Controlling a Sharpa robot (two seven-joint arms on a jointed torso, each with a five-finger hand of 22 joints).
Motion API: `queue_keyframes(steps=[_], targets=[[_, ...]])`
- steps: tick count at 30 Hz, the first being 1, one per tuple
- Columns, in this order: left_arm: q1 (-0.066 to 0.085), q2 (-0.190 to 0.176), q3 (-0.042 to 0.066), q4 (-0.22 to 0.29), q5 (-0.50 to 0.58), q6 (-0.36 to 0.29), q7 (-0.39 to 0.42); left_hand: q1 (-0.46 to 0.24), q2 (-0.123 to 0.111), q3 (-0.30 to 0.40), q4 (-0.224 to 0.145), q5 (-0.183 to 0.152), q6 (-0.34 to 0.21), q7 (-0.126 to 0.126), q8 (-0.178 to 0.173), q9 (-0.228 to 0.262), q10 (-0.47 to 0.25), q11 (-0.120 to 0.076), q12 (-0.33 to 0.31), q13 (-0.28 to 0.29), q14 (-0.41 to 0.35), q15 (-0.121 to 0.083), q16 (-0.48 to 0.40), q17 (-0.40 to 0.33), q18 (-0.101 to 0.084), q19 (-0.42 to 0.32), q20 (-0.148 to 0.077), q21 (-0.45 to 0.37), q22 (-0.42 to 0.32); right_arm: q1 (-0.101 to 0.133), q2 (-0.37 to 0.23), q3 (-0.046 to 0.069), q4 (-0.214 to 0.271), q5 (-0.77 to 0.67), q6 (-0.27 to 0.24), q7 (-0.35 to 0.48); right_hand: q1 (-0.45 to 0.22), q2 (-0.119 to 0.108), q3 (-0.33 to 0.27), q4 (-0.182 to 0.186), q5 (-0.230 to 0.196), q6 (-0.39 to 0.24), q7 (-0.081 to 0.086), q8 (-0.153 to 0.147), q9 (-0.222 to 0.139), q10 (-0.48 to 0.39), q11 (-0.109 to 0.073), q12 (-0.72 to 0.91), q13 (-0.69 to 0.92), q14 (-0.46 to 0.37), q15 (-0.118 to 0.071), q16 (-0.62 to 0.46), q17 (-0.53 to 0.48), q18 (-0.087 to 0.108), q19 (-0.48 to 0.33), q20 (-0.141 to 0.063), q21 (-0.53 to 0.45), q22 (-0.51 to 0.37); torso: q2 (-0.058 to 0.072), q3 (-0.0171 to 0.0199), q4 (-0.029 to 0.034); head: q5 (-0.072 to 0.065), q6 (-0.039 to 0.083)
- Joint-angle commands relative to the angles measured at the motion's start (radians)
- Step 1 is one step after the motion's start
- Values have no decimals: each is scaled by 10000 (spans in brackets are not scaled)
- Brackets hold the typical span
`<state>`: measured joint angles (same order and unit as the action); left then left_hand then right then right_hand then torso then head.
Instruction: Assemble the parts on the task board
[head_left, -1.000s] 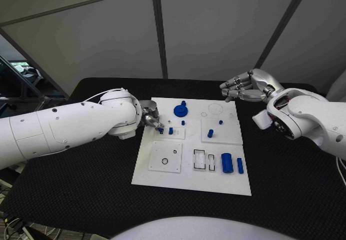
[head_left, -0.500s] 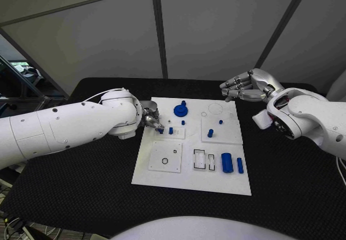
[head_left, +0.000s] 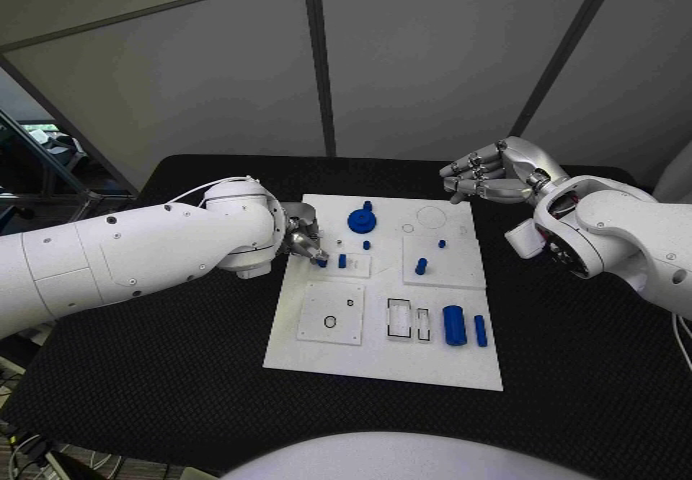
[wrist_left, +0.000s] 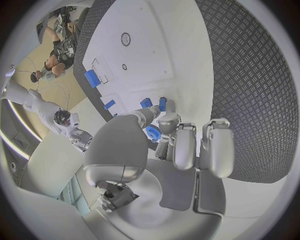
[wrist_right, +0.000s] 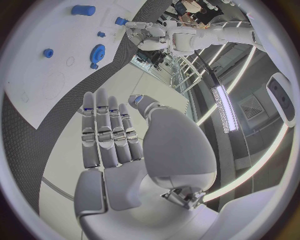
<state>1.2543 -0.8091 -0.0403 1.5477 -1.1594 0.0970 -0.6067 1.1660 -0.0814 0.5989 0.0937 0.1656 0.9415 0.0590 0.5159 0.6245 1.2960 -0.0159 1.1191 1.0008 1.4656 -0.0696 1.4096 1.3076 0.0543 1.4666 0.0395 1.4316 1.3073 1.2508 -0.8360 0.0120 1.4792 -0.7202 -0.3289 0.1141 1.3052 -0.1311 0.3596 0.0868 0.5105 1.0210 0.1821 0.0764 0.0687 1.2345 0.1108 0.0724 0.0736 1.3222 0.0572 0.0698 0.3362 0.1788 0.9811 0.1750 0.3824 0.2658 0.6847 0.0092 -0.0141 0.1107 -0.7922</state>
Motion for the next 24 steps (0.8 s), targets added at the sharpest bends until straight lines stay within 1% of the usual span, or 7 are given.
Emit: queue_keyframes(steps=[1,8,11,13,17,21,24], targets=[[-9,12,-14,30,-96,206,-41,100,-24,1046,-977,53,52,-22,14,23,31,-26,-5,-5,647,-80,27,1272,-149,365,-79,21,1064,21,9,7,-5,-5,76,71,-66,21,2,38,67,3,79,-25,0,10,65,-26,-15,31,36,-39,-10,31,60,-10,-35,-12,5,-1,3,-7,-6],[-9,66,-14,-17,-96,262,-10,94,-43,1075,-993,54,54,-25,21,36,37,-28,-3,0,647,-81,26,1271,-149,366,-80,22,1066,20,17,7,-5,-5,80,72,-66,21,2,38,67,3,79,-25,0,10,65,-26,-15,31,36,-39,-10,31,60,-10,-35,-12,-1,3,6,-7,-10],[-9,143,-14,-111,-96,323,-18,94,-43,1075,-993,54,54,-25,21,36,37,-28,-3,0,647,-81,26,1271,-149,366,-80,22,1066,20,19,7,-2,-5,79,71,-66,21,2,38,67,3,79,-25,0,10,65,-26,-15,31,36,-39,-10,31,60,-10,-35,-12,-1,4,5,-2,-11],[-8,199,-14,-187,-95,415,-37,89,-49,1090,-998,54,55,-26,25,42,41,-29,0,4,647,-82,25,1271,-149,365,-80,20,1065,20,19,7,1,-5,79,71,-66,21,2,38,67,3,79,-25,0,10,65,-26,-15,31,36,-39,-10,31,60,-10,-35,-12,1,5,-11,10,-22],[-7,317,-18,-339,-14,609,-105,85,-49,1095,-997,54,56,-26,26,44,45,-29,5,12,647,-82,26,1271,-150,368,-81,25,1071,20,14,7,7,-5,79,68,-66,21,2,38,67,3,79,-25,0,10,65,-26,-15,31,36,-39,-10,31,60,-10,-35,-12,4,8,-13,-11,-39],[-6,397,-55,-423,32,723,-147,77,-49,1103,-995,53,57,-25,28,48,40,-28,-7,-3,647,-82,26,1271,-150,367,-81,24,1071,20,6,7,12,-5,85,61,-66,21,2,38,67,3,79,-25,0,10,65,-26,-15,31,36,-39,-10,31,60,-10,-35,-12,6,7,-13,-22,-52],[-5,442,-86,-462,48,771,-166,52,-57,1118,-991,50,62,-25,34,58,37,-28,-22,-22,647,-82,26,1271,-151,369,-81,26,1074,20,2,7,15,-5,88,58,-66,21,2,38,67,3,79,-25,0,10,65,-26,-15,31,36,-39,-10,31,60,-10,-35,-12,7,6,1,-35,-61]])
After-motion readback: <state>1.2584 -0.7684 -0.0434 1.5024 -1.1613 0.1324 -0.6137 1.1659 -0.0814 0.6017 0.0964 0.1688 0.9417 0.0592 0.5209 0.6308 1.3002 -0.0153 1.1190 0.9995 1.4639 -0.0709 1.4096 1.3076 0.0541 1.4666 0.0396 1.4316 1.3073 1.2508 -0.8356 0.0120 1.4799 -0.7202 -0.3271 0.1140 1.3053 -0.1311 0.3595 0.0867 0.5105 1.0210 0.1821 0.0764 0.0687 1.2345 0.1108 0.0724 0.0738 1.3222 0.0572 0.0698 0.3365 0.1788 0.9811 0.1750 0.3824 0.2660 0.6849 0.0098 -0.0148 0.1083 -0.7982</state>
